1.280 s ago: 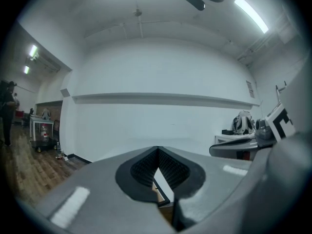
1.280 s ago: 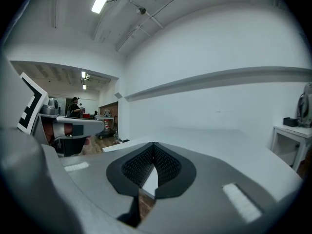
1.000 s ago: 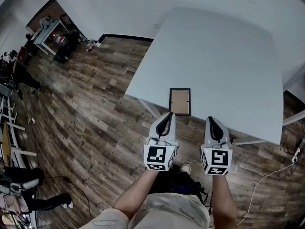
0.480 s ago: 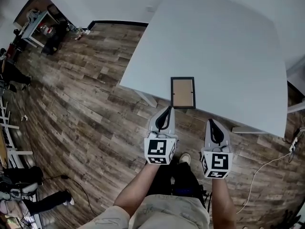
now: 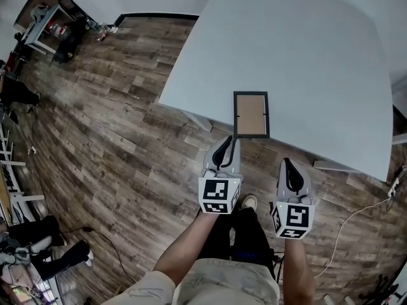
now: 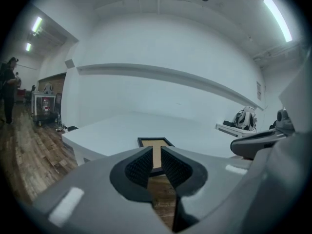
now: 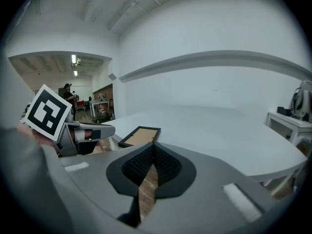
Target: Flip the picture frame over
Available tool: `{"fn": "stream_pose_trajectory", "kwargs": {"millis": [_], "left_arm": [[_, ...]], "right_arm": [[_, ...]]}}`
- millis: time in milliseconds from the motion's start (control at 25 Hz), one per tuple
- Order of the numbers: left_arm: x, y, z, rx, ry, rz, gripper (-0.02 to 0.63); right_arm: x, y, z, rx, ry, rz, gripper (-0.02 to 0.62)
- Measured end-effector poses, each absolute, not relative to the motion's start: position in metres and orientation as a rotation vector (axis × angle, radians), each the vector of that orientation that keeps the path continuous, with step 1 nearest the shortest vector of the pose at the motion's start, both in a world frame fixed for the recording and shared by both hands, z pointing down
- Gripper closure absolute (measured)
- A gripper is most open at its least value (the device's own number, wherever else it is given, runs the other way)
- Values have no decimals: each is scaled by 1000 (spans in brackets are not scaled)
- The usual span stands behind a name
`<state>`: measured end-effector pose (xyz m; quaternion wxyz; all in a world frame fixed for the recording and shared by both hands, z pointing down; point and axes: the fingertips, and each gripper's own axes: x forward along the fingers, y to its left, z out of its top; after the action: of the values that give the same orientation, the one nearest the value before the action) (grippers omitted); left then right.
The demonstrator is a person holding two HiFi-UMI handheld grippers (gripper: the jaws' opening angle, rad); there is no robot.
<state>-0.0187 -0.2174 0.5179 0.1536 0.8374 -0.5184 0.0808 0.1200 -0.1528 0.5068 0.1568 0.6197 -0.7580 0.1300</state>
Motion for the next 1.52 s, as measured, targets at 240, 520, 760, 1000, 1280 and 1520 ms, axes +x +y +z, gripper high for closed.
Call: {"fn": "stream_pose_trajectory", "kwargs": {"millis": [240,520,760,1000,1280,1520], "left_arm": [[-25,-221,534,2317,-1439,189,535],[-27,-227,552,2163,-1347,60,505],[-28,-232,564,1974,-1246,-155,491],[-24,-236,570,1925,-1148,-307,479],[-21,-238,579,1826,-1063,-450,453],[-15,-242,583,1781,-959,-548,451]], "right_arm": [[112,-151,515,1758,-2162,384,571],[109,-153,518,1748,-2166,400,571],[106,-155,520,1738,-2172,407,571],[104,-158,518,1730,-2174,396,571],[110,-156,520,1730,-2165,393,571],[111,-156,522,1722,-2155,389,571]]}}
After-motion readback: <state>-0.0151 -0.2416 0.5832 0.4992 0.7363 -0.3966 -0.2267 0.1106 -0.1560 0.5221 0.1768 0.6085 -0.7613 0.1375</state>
